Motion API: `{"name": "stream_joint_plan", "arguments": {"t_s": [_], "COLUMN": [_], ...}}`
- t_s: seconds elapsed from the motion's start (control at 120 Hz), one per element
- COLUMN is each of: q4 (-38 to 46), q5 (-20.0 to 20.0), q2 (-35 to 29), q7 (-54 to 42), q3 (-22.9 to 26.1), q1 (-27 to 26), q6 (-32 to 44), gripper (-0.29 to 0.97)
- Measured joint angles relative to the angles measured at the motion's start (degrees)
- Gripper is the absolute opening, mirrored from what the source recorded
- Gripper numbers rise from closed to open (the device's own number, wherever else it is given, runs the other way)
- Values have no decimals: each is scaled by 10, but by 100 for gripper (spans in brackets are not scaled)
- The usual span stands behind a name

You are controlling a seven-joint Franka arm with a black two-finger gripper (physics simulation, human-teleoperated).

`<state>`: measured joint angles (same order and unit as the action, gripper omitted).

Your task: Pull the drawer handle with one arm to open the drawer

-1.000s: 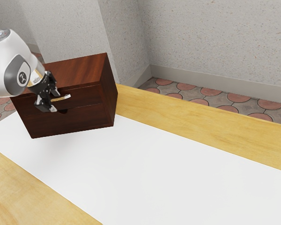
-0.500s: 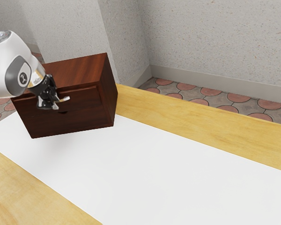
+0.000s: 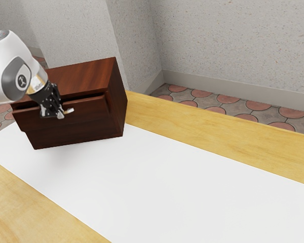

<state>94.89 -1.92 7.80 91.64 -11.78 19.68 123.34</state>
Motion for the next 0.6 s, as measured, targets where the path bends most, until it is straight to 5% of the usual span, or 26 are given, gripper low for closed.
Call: {"name": "stream_joint_plan", "arguments": {"t_s": [0.6], "q4": [44], "q5": [5], "q2": [-50], "q7": [0], "q3": [1], "q1": [-6], "q6": [-53], "gripper": [-11]}}
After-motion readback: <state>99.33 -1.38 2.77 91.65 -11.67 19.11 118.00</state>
